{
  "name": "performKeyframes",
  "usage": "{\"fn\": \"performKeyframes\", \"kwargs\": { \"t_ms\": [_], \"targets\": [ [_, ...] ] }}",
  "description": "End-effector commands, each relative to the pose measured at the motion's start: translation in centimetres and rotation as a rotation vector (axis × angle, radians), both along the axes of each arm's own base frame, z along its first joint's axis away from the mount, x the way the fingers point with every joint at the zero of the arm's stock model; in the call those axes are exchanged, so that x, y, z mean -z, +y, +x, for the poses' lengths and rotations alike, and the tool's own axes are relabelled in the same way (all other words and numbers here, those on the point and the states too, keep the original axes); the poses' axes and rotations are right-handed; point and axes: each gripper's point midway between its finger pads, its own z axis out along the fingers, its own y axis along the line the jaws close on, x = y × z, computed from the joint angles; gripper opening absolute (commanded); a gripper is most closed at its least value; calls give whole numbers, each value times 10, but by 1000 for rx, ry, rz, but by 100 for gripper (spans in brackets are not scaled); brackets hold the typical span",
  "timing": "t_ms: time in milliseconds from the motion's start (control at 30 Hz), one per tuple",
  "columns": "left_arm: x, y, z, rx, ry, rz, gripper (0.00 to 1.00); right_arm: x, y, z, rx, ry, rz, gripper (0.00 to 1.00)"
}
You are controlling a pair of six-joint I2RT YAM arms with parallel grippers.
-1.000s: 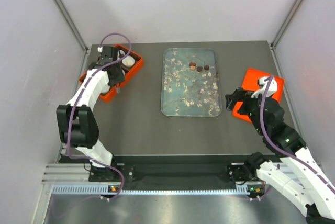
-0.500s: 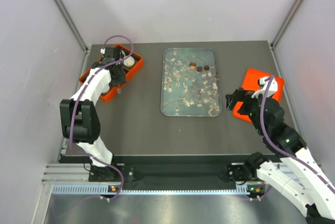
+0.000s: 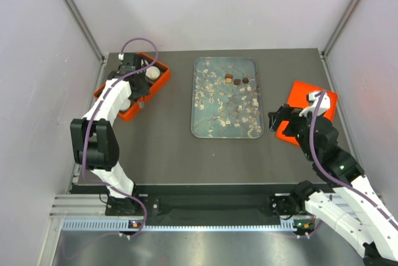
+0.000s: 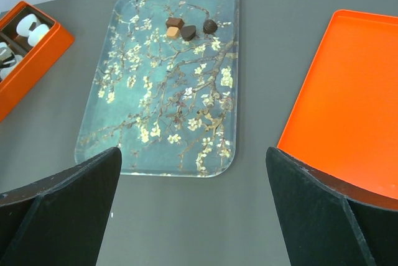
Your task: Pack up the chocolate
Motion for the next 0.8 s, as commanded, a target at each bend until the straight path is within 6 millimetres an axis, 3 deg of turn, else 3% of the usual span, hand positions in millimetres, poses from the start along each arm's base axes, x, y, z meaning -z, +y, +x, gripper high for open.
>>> {"fn": "performKeyframes", "kwargs": {
  "t_ms": [0, 267, 467, 567, 600, 767],
  "targets": [
    [-22, 5, 13, -9, -66, 20, 47, -14, 0, 0, 1, -47, 17, 100],
    [-44, 4, 8, -4, -89, 9, 48, -15, 1, -2, -4, -46, 28, 100],
    [-104, -27, 5, 109, -218, -83, 48, -15, 4, -2, -19, -41, 37, 100],
    [-125, -63, -1, 212, -268, -136, 48, -13, 4, -1, -15, -33, 34, 100],
    [-131, -87, -5, 274, -284, -142, 48, -12, 5, -1, -16, -31, 33, 100],
    [-137, -162, -15, 451, -310, -131, 48, -13, 3, 1, -4, -33, 33, 100]
  ]
}}
